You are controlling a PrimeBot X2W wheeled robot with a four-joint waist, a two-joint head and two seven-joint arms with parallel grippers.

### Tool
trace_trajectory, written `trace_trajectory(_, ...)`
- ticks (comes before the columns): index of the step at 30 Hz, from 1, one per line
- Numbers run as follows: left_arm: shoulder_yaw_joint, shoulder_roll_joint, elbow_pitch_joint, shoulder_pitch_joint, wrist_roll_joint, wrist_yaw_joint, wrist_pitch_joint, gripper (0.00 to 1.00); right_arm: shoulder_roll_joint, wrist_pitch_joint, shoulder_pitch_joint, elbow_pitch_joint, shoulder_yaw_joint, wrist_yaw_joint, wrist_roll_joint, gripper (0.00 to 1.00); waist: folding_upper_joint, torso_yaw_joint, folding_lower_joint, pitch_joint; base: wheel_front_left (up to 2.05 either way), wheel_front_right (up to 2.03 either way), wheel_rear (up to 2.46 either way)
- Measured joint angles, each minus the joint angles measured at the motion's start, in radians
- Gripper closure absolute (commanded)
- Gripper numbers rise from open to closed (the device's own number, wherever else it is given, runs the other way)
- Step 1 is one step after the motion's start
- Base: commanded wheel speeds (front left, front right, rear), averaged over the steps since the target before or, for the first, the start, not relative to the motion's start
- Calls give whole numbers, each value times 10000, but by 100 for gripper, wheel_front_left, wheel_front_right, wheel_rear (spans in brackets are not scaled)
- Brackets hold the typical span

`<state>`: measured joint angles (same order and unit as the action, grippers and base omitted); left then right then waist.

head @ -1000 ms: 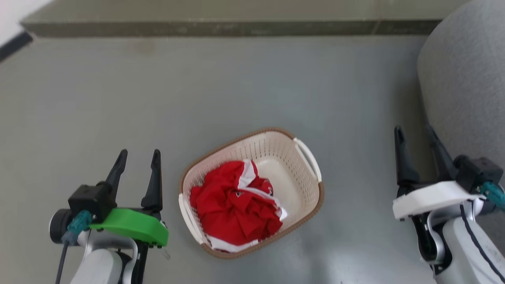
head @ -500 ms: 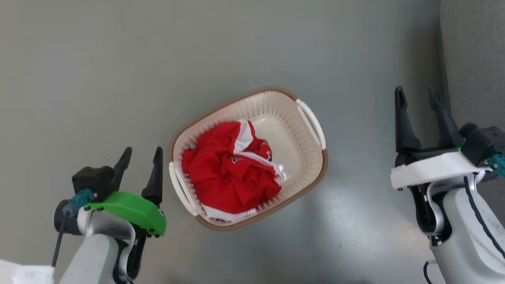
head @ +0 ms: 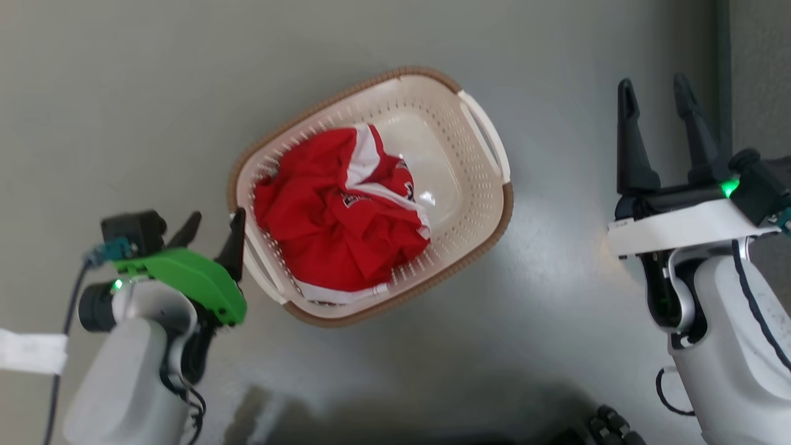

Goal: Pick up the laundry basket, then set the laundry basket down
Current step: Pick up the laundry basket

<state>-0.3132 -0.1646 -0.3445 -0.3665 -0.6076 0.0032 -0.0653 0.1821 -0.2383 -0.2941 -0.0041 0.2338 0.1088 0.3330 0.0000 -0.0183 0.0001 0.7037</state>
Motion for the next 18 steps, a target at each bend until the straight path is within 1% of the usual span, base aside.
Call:
trace_trajectory(4,186,-31,-447,-557,-71,-48,-203,0,-36,-2,-269,-84,2,0,-79,0,0,-105,1,570,0,0,0)
trace_trajectory(10,272,-50,-1315,-1108,-431,-268,-464,0,-180,-4,-541,-82,21,-2,-173,0,0,-272,1,1303,0,0,0)
trace_trajectory(18,282,-23,-2399,-1589,-637,-575,-675,0,-221,-90,-733,56,15,-6,-186,0,0,-474,1,1817,0,0,0)
